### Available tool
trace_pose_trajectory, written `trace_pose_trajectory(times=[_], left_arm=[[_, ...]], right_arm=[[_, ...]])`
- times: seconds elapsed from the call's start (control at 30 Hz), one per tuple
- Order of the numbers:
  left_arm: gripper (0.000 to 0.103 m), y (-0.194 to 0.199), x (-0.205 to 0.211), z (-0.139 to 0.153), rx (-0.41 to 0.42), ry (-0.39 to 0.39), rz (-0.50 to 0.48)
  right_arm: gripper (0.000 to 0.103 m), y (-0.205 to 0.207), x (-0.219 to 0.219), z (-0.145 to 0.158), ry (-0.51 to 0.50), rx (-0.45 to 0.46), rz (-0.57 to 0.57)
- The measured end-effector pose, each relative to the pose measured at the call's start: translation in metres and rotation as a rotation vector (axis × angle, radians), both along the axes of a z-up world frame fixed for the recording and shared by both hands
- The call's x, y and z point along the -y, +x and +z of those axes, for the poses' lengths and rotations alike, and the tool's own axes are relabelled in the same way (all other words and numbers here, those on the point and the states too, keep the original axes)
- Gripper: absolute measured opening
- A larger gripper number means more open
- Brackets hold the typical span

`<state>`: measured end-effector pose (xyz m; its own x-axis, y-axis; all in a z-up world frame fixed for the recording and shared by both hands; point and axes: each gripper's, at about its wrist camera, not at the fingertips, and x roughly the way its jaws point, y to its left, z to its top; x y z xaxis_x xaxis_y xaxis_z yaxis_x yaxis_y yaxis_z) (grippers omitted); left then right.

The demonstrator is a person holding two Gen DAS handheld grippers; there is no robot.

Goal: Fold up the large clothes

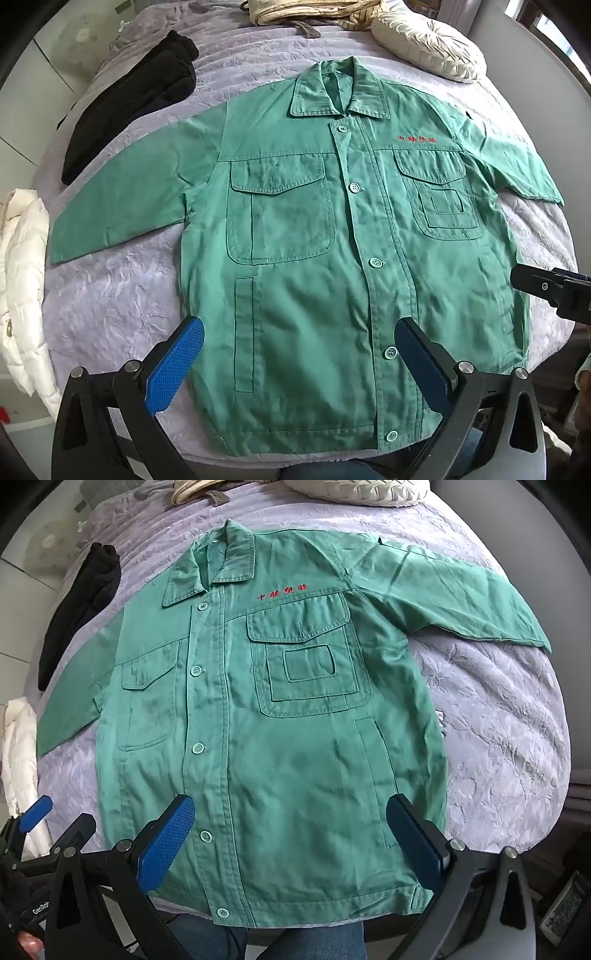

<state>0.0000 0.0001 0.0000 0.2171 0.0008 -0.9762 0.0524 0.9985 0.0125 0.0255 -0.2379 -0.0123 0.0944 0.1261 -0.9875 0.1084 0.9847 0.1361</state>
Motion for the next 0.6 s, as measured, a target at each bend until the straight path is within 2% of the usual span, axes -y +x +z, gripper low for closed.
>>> trace_pose_trajectory(times=[0.3,0.6], left_arm=[[0.103,0.002,-0.006,0.009,0.009,0.016,0.009],[0.103,-0.005,-0.01,0.004,0.007,0.041,0.048]], right_arm=[[0.103,-0.004,-0.003,0.006,-0.019,0.019,0.011],[0.103,-0.009,-0.008,0.004,-0.023,0.012,0.023]])
